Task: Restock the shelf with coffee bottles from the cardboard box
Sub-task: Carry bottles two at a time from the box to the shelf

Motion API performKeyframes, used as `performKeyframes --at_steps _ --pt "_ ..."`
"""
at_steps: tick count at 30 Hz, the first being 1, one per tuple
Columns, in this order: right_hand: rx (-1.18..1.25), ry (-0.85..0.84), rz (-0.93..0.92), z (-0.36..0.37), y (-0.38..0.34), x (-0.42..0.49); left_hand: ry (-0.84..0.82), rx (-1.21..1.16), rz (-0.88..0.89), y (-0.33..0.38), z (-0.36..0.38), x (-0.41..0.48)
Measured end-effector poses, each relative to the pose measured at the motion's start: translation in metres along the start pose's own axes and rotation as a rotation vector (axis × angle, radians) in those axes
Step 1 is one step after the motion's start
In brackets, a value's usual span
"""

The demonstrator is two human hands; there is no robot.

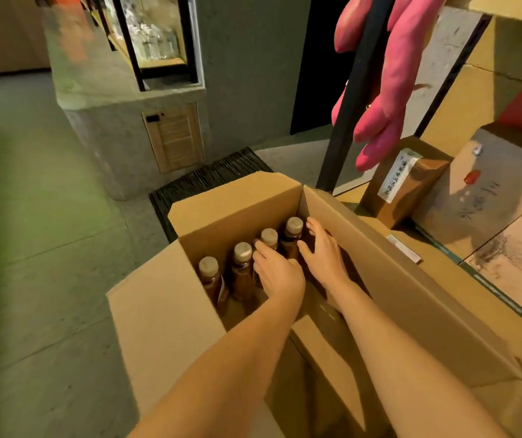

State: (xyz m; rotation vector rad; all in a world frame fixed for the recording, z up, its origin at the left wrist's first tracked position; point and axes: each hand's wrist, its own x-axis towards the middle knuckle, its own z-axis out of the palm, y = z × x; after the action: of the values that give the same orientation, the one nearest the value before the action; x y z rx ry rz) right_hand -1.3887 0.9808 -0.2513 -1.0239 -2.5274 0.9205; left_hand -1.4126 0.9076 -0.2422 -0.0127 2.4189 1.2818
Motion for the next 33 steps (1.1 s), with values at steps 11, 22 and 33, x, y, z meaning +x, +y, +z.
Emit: performKeyframes --at_steps 11,22,33 --pt "0.086 0.059 -0.031 0.046 0.024 0.021 0.205 -0.137 -0.127 -0.015 0.038 0.03" --pt "0.128 0.196 0.006 0.061 0.024 0.025 0.275 -0.172 -0.08 -0.015 0.044 0.044" --pt "0.231 0.121 0.024 0.049 0.02 0.017 0.275 -0.256 -0.083 -0.021 0.037 0.038"
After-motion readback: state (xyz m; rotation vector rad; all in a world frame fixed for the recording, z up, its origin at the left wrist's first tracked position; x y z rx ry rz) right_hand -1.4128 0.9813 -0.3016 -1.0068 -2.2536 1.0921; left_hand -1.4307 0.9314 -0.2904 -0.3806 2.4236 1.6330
